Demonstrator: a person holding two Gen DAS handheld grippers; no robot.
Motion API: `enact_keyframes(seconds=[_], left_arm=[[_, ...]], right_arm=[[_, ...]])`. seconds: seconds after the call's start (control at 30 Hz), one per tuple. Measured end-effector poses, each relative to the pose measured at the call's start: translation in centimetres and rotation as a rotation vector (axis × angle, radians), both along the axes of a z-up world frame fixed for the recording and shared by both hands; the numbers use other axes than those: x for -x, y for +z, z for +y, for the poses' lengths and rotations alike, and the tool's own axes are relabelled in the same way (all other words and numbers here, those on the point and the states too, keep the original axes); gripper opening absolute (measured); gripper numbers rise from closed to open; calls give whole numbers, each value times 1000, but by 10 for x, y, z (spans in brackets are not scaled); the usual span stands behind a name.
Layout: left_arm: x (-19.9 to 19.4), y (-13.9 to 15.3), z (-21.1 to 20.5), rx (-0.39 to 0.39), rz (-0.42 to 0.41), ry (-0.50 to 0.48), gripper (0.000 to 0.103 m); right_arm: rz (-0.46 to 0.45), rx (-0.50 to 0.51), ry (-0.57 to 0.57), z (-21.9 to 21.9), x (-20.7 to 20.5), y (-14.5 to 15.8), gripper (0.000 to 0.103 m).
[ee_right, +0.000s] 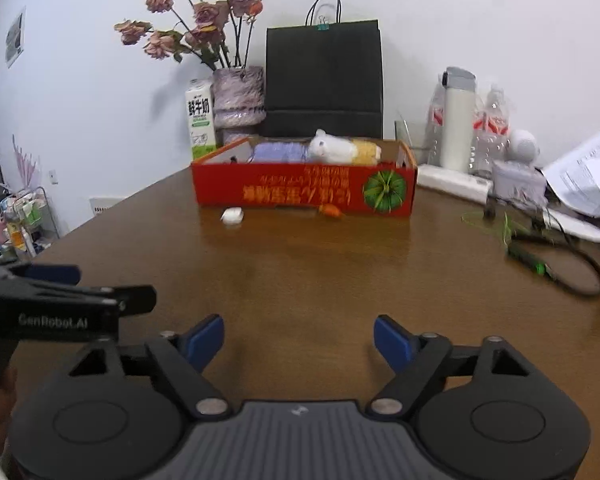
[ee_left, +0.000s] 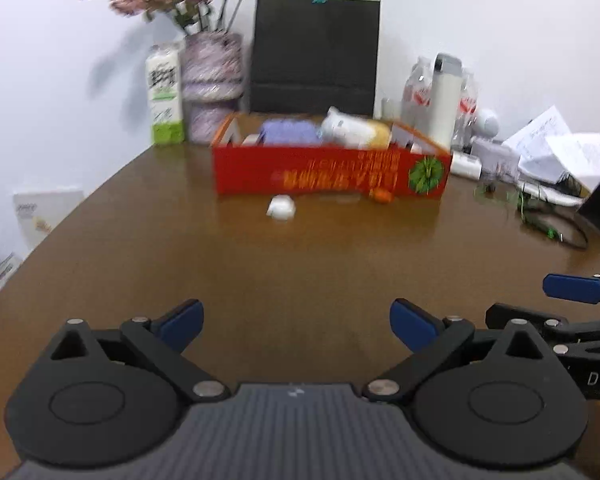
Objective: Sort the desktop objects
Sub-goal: 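Grasp the small white cap with the left tool while the right tool grasps the orange carrot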
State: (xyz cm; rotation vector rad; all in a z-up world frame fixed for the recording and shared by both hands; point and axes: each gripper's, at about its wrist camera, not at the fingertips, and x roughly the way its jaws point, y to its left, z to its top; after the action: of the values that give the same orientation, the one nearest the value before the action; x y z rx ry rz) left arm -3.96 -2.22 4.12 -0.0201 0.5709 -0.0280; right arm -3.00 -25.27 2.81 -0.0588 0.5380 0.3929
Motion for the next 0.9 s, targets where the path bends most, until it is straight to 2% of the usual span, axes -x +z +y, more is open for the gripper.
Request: enact_keyframes(seconds=[0.07, 0.1, 0.17, 0.2, 0.33, 0.4, 0.43, 0.47, 0.63, 0.67, 0.7, 0.77, 0.9], left_arm=[[-35, 3, 2, -7, 4, -78, 100], [-52, 3, 2, -13, 18, -100, 96], [-84, 0, 6, 10, 31, -95, 89], [-101, -2, 9, 22, 37, -95, 81], [-155, -13, 13, -27, 52, -51, 73], [-171, -18, 12, -38, 59, -79, 68], [-179, -20, 11, -46, 68, -82, 67], [-184, -23, 11, -55, 76, -75, 63], [-197, -34, 15, -38, 106, -55, 42], [-197, -34, 15, -42, 103, -55, 31], [-196, -34, 15, -41, 101, -60, 29], [-194, -32, 15, -39, 109, -48, 29], [-179, -26, 13, -23, 116, -19, 28]], right_arm=[[-13, -3, -16, 1, -31, 6, 73], [-20, -9, -33, 2, -46, 9, 69], [-34, -27, -45, 4, -78, 11, 66], [-29, -21, -37, 8, -95, 10, 66], [13, 70, 13, 37, -164, -7, 60], [46, 103, 16, 48, -189, -17, 48], [54, 118, 30, 55, -201, -22, 48], [60, 130, 37, 59, -208, -26, 45], [79, 147, 52, 73, -231, -39, 43], [86, 126, 54, 72, -232, -39, 40], [94, 107, 65, 70, -233, -39, 29], [103, 91, 67, 68, -232, -39, 15], [128, 37, 46, 60, -220, -34, 14]])
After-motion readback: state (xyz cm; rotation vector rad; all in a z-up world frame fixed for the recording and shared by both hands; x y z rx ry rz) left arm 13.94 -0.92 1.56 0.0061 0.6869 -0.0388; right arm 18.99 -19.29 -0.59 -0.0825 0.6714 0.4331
